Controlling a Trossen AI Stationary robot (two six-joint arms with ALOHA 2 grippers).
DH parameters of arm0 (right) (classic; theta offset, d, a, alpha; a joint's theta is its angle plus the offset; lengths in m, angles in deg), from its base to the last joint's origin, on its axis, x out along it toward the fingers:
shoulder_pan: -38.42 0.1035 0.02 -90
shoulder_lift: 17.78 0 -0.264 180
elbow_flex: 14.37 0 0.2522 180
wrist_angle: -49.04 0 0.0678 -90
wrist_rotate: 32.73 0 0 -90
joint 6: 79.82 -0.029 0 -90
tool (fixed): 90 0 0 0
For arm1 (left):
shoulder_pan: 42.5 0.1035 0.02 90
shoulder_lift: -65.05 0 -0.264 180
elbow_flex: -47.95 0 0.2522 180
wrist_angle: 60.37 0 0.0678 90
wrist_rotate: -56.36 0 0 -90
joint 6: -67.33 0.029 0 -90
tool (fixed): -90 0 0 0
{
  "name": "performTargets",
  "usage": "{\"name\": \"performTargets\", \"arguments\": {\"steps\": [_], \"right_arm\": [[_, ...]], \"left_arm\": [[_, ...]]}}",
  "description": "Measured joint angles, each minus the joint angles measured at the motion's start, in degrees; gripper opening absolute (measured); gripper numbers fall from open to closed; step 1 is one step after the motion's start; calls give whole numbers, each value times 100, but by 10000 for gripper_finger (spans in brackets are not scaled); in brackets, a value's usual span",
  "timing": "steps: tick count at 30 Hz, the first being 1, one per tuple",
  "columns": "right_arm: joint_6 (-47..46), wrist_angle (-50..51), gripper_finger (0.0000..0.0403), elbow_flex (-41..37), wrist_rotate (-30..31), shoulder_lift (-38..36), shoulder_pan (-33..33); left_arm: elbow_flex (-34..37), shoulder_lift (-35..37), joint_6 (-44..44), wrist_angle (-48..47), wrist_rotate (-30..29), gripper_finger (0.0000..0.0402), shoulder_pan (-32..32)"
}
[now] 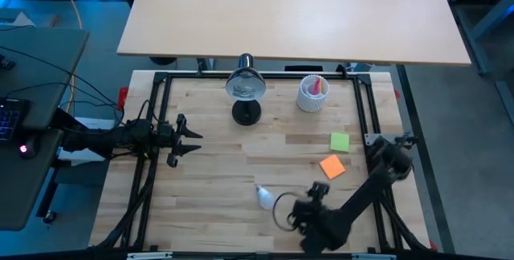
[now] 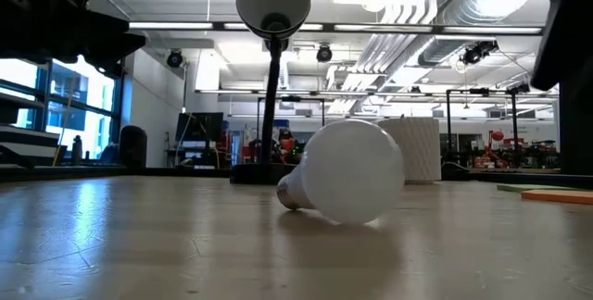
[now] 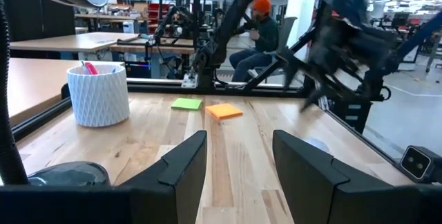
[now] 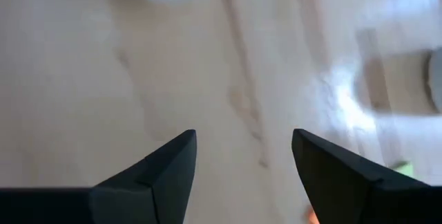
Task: Screw lightbulb
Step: Insert the lightbulb into the desk lamp
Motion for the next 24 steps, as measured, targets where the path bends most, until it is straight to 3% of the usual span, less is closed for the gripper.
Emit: {"name": "performTargets", "arguments": {"steps": [3,6,11,15,24], "right_arm": [[-292,-1117,239,-1222,7,-1021,86],[-274,-3224,239,-2460,8,-1713,215],[456,-7102,239,-3665,8,-1598,193],[1137,-8753,239,-3837,-22,-1064,66],[1642,-9432,239,-2927,153,24,-314]], "left_arm": [[0,0,0,2,2,161,0],[0,-2,0,3,0,161,-1],[0,-4,0,0,1,161,-2],[0,-4,0,7,0,161,-2],[0,-17,0,10,0,161,-2]]}}
